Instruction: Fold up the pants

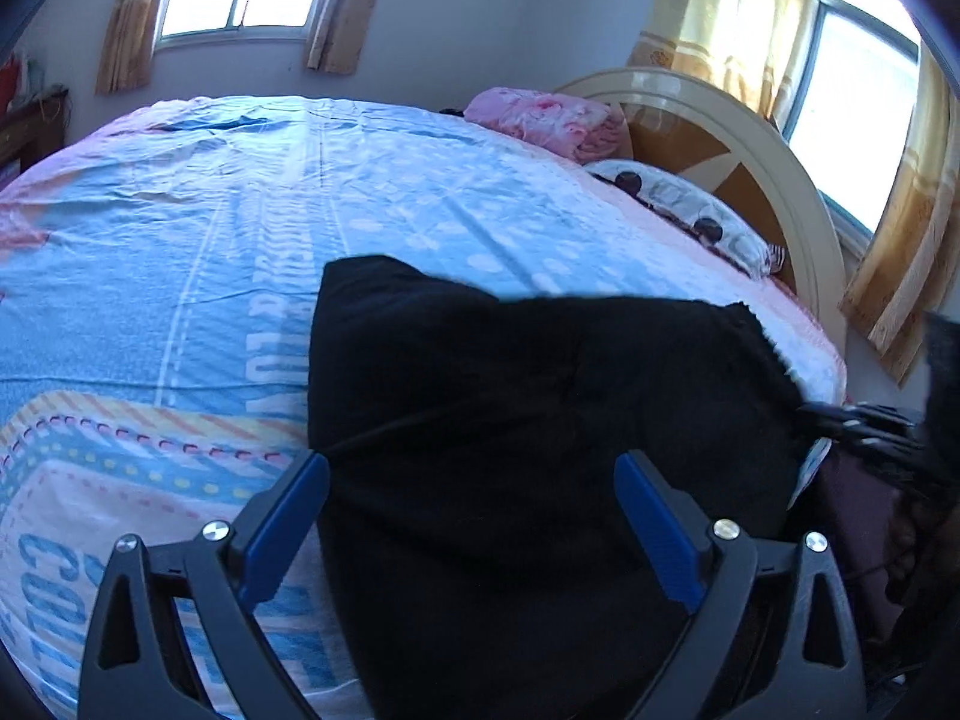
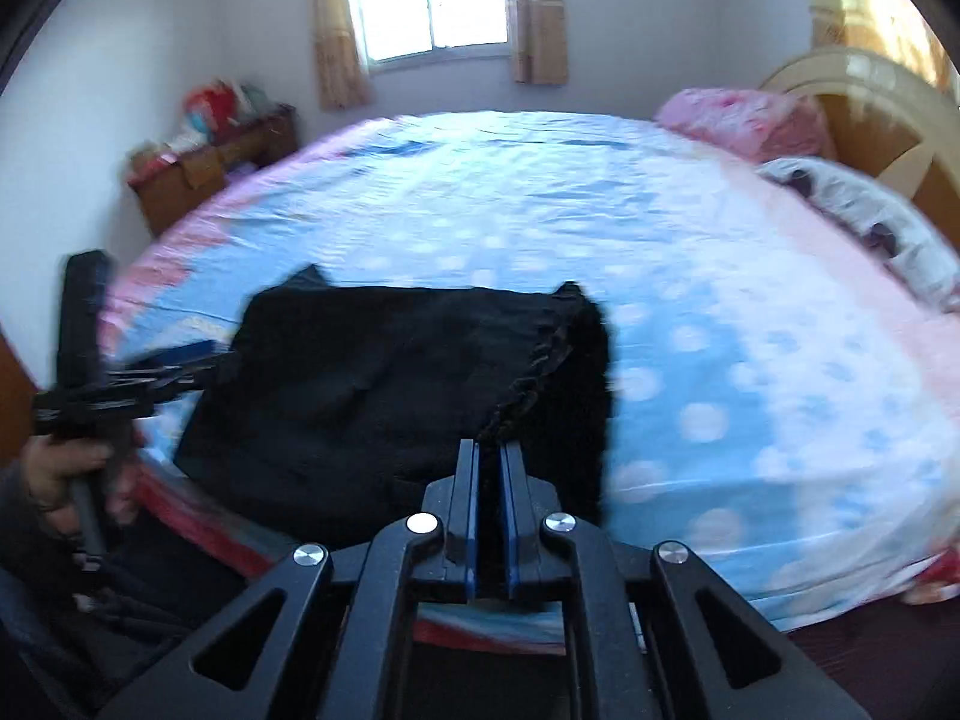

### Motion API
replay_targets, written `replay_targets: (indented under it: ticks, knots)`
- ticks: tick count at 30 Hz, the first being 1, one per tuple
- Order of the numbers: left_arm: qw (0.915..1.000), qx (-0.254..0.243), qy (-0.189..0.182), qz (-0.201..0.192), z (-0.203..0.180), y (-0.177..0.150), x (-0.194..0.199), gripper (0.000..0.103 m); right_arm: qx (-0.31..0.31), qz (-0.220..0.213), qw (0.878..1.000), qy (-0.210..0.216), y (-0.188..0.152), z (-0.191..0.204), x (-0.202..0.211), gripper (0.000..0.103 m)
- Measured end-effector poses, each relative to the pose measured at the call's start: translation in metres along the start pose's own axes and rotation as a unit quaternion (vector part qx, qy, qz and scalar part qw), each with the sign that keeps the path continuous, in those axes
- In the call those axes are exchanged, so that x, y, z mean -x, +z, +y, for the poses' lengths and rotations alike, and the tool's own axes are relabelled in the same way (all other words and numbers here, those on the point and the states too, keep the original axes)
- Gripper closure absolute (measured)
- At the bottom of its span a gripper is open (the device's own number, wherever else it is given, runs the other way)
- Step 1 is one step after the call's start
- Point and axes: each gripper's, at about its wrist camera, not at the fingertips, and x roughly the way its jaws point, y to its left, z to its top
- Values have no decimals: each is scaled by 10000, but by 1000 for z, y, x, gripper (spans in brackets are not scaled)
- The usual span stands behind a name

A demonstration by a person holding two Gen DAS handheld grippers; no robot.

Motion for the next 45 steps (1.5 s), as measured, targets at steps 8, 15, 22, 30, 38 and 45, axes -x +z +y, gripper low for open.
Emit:
replay_targets:
  ticks: [8, 15, 22, 30, 38, 45]
  knots:
    - [9952, -648, 716, 152, -3, -13, -11, 3, -451, 829, 9955, -124, -16, -22, -34, 63]
    - [9962, -423, 762, -50, 8, -11, -4, 2, -199, -203, 9983, 511, 37, 5, 4, 52]
    - [9959, -136, 865, 243, 23, -10, -12, 0, -105, 567, 9822, 1789, 62, 66, -88, 50]
    - [9952, 19, 850, 491, 31, -14, -19, 0, 43, 1339, 9799, 1479, 66, 57, -112, 50]
    - [9950, -12, 867, 496, 32, -15, -20, 0, 238, 594, 9763, 2067, 119, 79, -72, 50]
    - [9951, -50, 855, 503, 34, -14, -21, 0, 397, 1139, 9655, 2307, 152, 123, -138, 50]
